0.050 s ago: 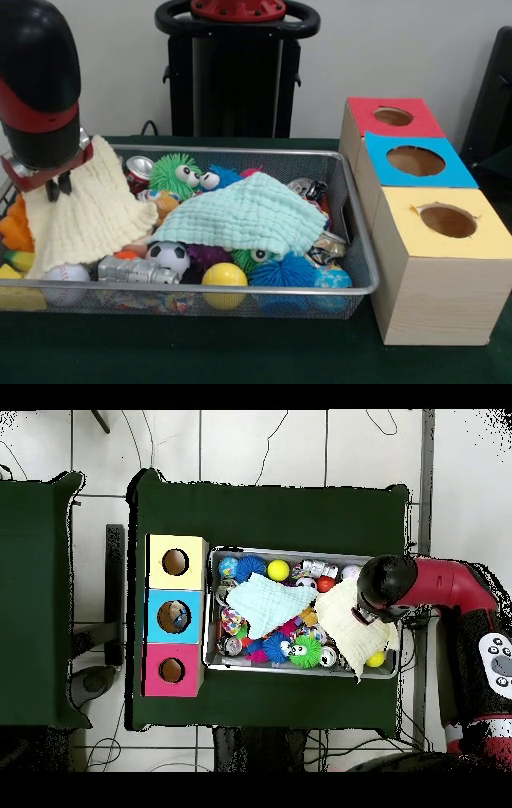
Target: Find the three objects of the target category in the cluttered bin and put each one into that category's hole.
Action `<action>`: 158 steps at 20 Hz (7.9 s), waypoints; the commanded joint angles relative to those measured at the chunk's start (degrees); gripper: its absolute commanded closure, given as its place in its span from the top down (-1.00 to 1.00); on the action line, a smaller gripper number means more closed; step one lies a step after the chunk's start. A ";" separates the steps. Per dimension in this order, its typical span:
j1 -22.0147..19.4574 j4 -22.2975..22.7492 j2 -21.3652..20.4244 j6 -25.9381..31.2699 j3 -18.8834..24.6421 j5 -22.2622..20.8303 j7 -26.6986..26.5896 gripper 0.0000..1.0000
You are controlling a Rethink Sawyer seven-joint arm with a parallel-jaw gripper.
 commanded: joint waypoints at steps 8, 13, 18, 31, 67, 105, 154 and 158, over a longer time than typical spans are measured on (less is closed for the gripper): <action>-4.27 16.17 -8.44 1.21 7.51 11.18 -9.47 -1.00; -7.45 20.80 -8.72 -2.93 11.29 16.33 -7.22 -1.00; -7.96 22.80 -7.62 -6.96 12.77 17.56 -4.01 -1.00; -10.20 27.16 -5.55 -15.02 17.50 22.91 -0.11 -1.00; 1.01 23.69 -1.19 -29.10 7.11 18.01 8.93 -1.00; 2.49 21.11 -7.47 -30.32 5.44 16.56 5.84 1.00; 2.55 4.27 -0.75 -7.47 5.06 10.64 -4.92 1.00; 1.75 4.59 -1.51 -6.72 5.78 10.78 -5.55 1.00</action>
